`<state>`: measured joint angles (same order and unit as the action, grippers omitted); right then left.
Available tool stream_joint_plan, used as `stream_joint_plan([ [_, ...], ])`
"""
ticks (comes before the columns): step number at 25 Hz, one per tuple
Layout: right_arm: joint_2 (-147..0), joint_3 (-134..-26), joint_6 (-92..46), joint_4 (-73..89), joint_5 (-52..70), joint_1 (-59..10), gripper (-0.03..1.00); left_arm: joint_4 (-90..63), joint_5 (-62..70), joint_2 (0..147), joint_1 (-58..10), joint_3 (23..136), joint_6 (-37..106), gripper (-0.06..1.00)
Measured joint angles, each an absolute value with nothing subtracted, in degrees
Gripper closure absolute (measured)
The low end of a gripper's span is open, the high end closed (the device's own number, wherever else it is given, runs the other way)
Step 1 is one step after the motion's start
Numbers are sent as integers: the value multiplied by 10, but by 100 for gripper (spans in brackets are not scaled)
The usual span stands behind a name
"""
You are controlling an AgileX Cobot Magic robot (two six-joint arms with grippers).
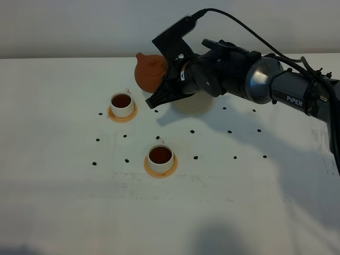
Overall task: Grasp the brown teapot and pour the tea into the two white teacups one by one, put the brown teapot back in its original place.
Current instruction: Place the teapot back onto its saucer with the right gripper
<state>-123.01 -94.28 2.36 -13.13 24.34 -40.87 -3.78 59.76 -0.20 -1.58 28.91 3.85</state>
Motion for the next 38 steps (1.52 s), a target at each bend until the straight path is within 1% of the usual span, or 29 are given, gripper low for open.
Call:
stream_joint_plan([
  [12,-1304,-957,23,-114,226,-409,88,-38,598,-2,-16,289,39,47],
  [22,-1315,-963,22,-101,231,-409,88,-38,598,-2,-16,289,39,47],
  [26,-1302,-982,22,-101,260,-409,88,-38,598,-2,-16,289,39,47],
  [38,-1208,-988,22,-122,330,-404,88,-38,598,-2,-16,289,39,47],
])
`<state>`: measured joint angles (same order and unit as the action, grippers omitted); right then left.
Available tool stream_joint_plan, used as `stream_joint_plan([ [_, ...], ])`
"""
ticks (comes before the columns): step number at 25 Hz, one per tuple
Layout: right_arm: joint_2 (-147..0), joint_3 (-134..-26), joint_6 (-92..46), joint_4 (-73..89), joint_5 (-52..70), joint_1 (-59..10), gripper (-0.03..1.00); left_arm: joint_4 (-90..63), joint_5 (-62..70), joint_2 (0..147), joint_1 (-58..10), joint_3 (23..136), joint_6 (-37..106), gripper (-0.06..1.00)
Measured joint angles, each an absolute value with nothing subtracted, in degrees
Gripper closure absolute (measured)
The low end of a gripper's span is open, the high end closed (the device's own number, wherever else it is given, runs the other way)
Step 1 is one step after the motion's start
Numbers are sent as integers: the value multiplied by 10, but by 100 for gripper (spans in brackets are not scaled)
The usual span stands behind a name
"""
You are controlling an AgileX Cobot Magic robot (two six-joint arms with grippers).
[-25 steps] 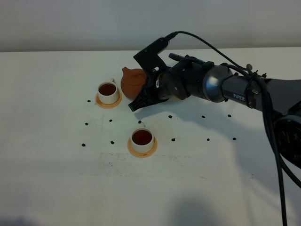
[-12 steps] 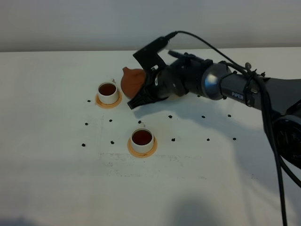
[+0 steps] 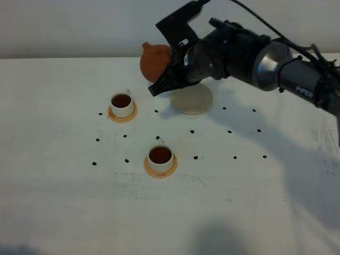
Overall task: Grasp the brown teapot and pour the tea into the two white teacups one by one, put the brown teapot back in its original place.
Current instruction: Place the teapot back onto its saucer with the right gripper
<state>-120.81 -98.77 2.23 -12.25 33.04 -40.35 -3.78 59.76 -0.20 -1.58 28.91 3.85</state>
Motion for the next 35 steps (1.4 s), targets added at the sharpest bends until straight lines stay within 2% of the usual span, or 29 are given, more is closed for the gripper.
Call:
stream_joint_plan([
  [5,-1175,-943,26,-121,316,-385,88,-38,598,-2,-16,289,39,47],
  [15,-1146,-813,60,-120,189,-351,88,-38,598,-2,-16,289,39,47],
  [35,-1212,-806,70,-116,128,-330,88,-38,598,-2,-16,289,39,47],
])
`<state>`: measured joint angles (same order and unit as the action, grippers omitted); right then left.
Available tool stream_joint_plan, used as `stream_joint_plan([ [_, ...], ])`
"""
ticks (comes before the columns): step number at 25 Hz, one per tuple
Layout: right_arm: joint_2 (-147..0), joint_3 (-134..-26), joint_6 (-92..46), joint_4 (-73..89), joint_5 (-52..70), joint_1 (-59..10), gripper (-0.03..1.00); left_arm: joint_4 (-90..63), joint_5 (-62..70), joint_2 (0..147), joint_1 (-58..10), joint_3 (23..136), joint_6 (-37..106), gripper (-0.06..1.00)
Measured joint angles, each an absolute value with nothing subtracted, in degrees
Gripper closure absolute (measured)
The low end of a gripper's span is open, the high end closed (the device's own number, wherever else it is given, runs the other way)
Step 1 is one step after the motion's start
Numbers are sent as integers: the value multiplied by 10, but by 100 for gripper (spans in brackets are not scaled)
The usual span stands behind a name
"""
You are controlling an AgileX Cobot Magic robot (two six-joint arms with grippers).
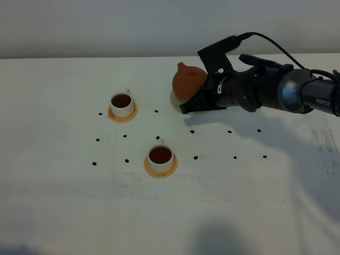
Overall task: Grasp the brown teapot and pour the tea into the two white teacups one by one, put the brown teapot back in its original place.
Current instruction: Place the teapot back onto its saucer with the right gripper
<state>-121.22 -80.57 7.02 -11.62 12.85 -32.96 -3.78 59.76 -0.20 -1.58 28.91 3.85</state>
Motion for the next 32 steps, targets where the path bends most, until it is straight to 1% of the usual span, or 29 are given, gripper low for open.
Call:
stream_joint_plan([
  [14,-1245,-809,70,-101,123,-330,88,-38,598,-2,-16,289,39,47],
  [18,-1245,-811,70,-101,128,-330,84,-38,598,-2,-16,289,39,47],
  [21,-1245,-811,70,-101,128,-330,73,-38,598,-2,-16,289,39,47],
  [24,-1244,-811,70,-101,127,-330,57,-38,598,-2,-16,289,39,47],
  [27,-1239,-811,70,-102,129,-330,43,-38,598,-2,-16,289,39,47],
  [29,-1229,-811,70,-102,143,-330,39,-38,598,-2,-16,289,39,47],
  [32,-1199,-811,71,-112,176,-330,37,-38,598,-2,-16,289,39,47],
])
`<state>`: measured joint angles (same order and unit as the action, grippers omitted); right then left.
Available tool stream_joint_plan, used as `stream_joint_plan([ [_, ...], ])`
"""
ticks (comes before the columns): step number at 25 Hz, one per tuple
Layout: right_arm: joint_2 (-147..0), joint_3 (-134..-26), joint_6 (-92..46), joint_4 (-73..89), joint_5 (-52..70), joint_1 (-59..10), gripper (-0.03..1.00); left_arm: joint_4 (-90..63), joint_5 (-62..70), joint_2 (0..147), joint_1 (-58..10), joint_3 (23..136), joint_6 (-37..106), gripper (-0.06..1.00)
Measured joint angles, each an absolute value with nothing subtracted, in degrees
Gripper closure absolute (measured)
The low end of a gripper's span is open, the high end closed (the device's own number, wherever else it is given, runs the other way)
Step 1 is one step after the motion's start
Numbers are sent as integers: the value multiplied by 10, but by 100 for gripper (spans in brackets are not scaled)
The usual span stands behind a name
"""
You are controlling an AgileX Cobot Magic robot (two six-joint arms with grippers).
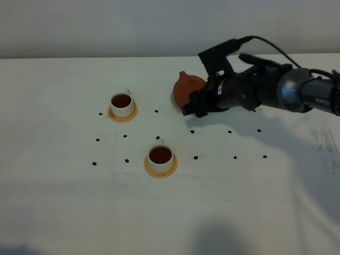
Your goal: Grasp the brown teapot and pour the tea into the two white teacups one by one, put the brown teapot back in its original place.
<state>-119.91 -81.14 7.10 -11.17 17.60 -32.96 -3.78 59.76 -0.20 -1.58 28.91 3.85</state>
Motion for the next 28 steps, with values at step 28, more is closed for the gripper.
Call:
stream_joint_plan([
  [28,-603,-555,138,-115,650,-295,48,-38,598,-2,-16,289,39,47],
])
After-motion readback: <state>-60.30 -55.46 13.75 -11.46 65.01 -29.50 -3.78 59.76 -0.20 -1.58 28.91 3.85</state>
